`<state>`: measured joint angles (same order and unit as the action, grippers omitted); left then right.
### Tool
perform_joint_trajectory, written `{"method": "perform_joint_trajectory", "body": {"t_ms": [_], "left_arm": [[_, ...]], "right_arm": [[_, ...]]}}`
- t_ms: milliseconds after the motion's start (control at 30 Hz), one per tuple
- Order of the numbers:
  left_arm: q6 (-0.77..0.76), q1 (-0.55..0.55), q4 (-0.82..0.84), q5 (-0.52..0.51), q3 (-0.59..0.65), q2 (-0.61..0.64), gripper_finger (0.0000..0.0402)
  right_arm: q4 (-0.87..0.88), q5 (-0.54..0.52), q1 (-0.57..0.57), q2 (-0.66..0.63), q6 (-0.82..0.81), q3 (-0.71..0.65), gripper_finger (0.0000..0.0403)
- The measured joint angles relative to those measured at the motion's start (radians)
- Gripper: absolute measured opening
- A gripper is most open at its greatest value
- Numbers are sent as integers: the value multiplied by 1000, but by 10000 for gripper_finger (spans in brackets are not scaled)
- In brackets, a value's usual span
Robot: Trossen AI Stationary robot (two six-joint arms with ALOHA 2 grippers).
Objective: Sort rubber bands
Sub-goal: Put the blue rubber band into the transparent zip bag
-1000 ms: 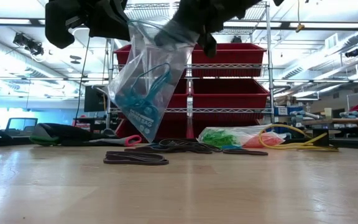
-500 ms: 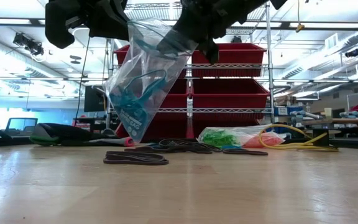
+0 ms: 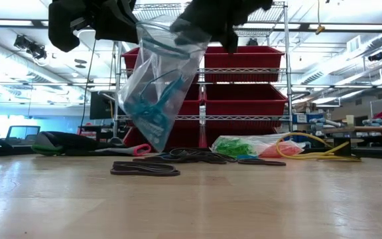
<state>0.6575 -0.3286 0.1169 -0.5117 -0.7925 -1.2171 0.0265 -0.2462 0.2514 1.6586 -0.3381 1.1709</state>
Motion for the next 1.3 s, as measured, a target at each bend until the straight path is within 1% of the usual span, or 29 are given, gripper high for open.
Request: {"method": "perform_joint_trajectory", "body": {"t_ms": [67, 167, 300, 467, 600, 700, 767, 900, 967, 1033, 1200, 1300], "left_arm": [[0, 0, 0, 0, 0, 0, 12], [0, 0, 0, 0, 0, 0, 12], [0, 0, 0, 0, 0, 0, 12], [0, 0, 0, 0, 0, 0, 12], [0, 0, 0, 0, 0, 0, 12], [0, 0, 0, 0, 0, 0, 12], [0, 0, 0, 0, 0, 0, 12], [0, 0, 0, 0, 0, 0, 12], [0, 0, 1, 0, 0, 0, 12], [0, 0, 1, 0, 0, 0, 12], [0, 0, -18, 0, 15, 0, 12], [0, 0, -58, 0, 46, 0, 12]], "right_arm": [[3, -21, 10, -22, 7, 0, 123], [52, -86, 29, -63, 9, 0, 127], [167, -201, 62, -129, -9, 0, 124], [313, -303, 112, -208, -75, 0, 124], [449, -340, 143, -240, -164, 0, 123], [568, -345, 152, -234, -268, -3, 123], [590, -345, 154, -223, -328, -31, 123], [569, -347, 143, -207, -425, -135, 123], [565, -370, 126, -202, -472, -191, 123], [504, -380, 105, -188, -516, -245, 123], [358, -348, 47, -137, -524, -359, 123], [280, -325, 8, -88, -517, -390, 123]]}}
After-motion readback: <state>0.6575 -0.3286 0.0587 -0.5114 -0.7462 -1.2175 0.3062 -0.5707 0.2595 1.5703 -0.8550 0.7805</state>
